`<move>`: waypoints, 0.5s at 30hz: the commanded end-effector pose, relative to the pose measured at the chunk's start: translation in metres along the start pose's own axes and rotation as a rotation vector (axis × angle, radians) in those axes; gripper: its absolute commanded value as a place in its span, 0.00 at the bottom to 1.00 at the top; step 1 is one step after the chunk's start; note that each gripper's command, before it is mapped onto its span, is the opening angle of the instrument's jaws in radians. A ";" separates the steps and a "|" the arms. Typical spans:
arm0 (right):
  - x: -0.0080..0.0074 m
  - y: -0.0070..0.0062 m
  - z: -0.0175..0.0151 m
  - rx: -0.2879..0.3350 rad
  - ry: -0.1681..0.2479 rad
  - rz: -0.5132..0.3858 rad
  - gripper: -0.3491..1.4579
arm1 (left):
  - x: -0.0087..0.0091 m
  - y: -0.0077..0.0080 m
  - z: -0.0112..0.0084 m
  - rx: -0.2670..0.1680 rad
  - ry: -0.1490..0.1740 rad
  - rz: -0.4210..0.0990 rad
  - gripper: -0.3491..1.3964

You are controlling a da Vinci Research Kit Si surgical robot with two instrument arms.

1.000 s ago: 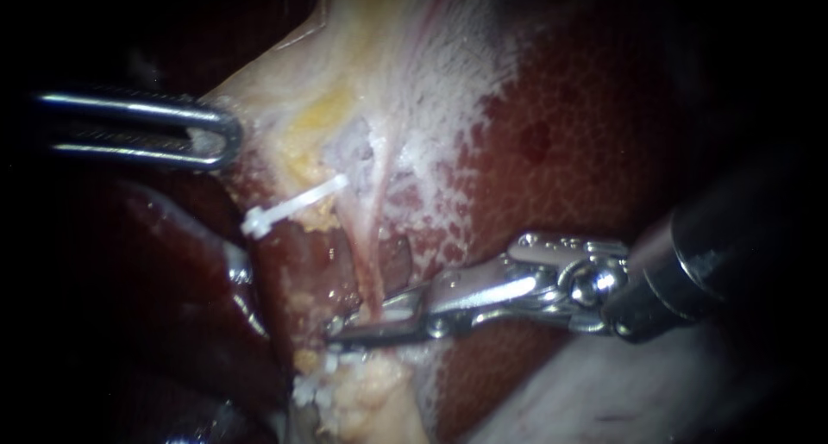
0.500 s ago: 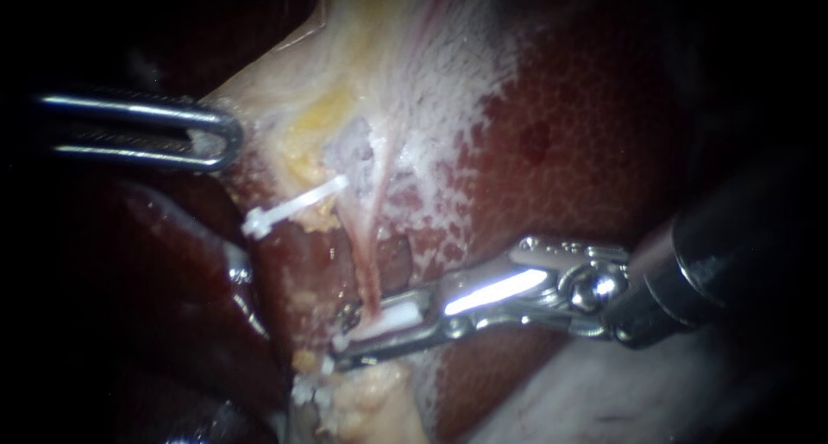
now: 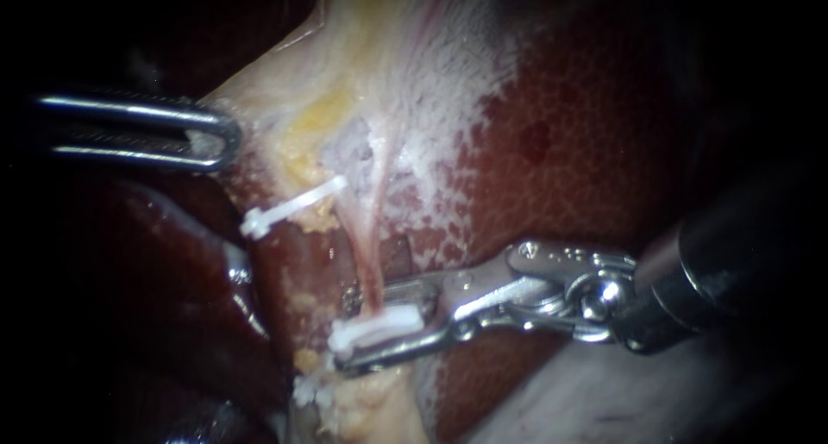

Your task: Going back second clip right tube

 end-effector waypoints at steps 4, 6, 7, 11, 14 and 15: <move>-0.0004 -0.0003 -0.0016 -0.016 0.009 -0.019 0.52 | 0.0002 0.0001 0.0000 0.002 0.000 0.001 0.00; -0.0005 -0.0005 -0.0028 -0.026 0.015 -0.029 0.52 | 0.0003 0.0003 0.0001 0.002 0.000 0.002 0.00; -0.0005 -0.0006 -0.0034 -0.031 0.018 -0.028 0.52 | 0.0004 0.0004 0.0001 0.002 0.000 0.002 0.00; -0.0001 -0.0011 -0.0060 -0.045 0.028 -0.052 0.52 | 0.0006 0.0007 0.0001 0.002 0.000 0.003 0.00; 0.0004 -0.0014 -0.0079 -0.057 0.036 -0.067 0.52 | 0.0006 0.0007 0.0001 0.002 0.000 0.004 0.00; 0.0006 -0.0016 -0.0086 -0.062 0.039 -0.076 0.52 | 0.0007 0.0007 0.0001 0.002 0.000 0.004 0.00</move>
